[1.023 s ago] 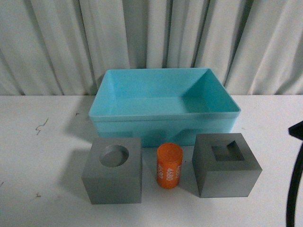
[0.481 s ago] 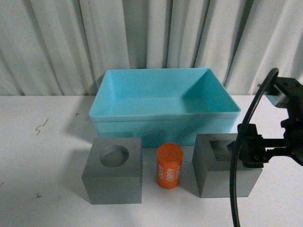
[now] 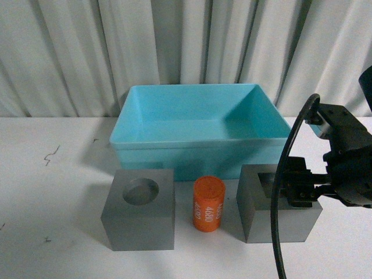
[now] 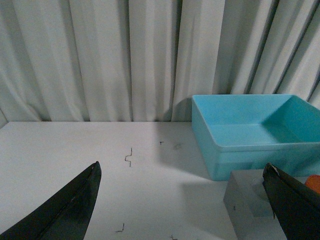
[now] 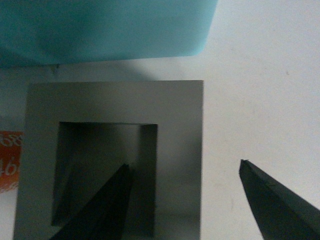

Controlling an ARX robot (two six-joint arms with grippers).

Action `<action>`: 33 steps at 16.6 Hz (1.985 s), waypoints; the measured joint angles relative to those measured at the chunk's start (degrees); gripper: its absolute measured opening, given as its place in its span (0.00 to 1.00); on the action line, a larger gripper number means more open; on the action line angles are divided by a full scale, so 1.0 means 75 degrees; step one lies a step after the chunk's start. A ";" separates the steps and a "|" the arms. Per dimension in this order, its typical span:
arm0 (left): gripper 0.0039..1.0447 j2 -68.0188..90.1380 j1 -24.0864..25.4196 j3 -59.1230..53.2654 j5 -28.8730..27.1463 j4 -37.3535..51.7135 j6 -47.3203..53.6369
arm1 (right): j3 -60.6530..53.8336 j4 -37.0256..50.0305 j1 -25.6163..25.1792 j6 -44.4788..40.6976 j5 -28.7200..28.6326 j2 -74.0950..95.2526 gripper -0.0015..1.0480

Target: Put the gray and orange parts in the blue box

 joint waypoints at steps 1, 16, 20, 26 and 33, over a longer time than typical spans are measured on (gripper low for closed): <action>0.94 0.0000 0.0000 0.0000 0.0000 0.0000 0.0000 | 0.0000 0.0006 0.0061 0.0058 0.0000 0.0000 0.58; 0.94 0.0000 0.0000 0.0000 0.0003 0.0000 0.0000 | 0.0845 -0.0227 -0.1113 -0.0187 -0.1096 -0.3955 0.18; 0.94 0.0000 0.0000 0.0000 0.0000 0.0000 0.0000 | 0.2608 0.0017 -0.0720 -0.0230 -0.0921 -0.1195 0.18; 0.94 0.0000 0.0000 0.0000 0.0000 0.0000 0.0000 | 0.4092 -0.0358 -0.0085 0.0085 -0.0047 0.0933 0.18; 0.94 0.0000 0.0000 0.0000 0.0000 -0.0003 0.0000 | 0.4511 -0.0731 0.0038 0.0227 0.0816 0.1594 0.18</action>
